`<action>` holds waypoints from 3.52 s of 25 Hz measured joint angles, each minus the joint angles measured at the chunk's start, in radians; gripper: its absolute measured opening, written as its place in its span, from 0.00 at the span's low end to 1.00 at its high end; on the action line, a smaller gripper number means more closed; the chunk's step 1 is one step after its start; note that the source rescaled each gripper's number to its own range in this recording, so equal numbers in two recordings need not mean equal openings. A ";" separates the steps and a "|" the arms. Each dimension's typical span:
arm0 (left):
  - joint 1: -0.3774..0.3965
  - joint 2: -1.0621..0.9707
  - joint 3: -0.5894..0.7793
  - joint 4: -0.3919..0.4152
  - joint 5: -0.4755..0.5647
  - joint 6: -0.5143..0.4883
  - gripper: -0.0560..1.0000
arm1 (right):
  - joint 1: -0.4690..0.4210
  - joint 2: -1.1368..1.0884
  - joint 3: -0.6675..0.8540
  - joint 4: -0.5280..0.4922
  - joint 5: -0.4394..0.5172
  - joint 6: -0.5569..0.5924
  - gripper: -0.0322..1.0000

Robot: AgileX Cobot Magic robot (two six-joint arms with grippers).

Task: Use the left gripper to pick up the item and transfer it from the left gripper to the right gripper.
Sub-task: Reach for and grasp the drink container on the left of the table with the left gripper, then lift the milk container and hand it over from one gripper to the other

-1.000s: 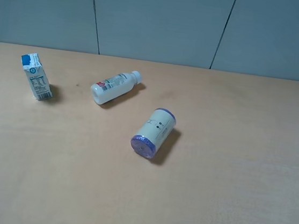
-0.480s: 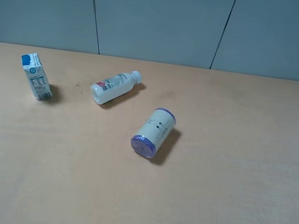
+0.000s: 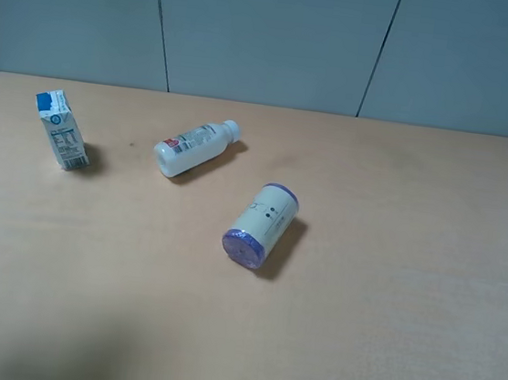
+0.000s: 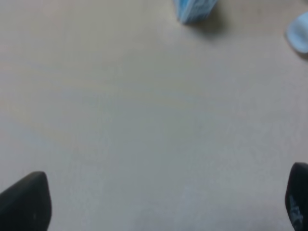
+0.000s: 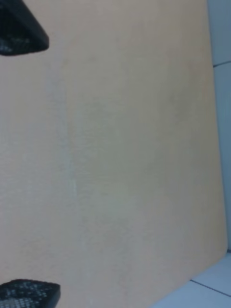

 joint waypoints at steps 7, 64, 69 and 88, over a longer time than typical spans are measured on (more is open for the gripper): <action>0.000 0.305 -0.112 -0.001 -0.047 -0.016 0.96 | 0.000 0.000 0.000 0.000 0.000 0.000 1.00; -0.056 1.195 -0.597 -0.002 -0.230 -0.157 0.05 | 0.000 0.000 0.000 0.000 0.000 0.000 1.00; -0.056 1.191 -0.624 -0.001 -0.191 -0.157 0.05 | 0.000 0.000 0.000 0.000 0.000 0.000 1.00; -0.056 0.837 -0.663 -0.075 0.020 0.018 0.05 | 0.000 0.000 0.000 0.000 0.000 0.000 1.00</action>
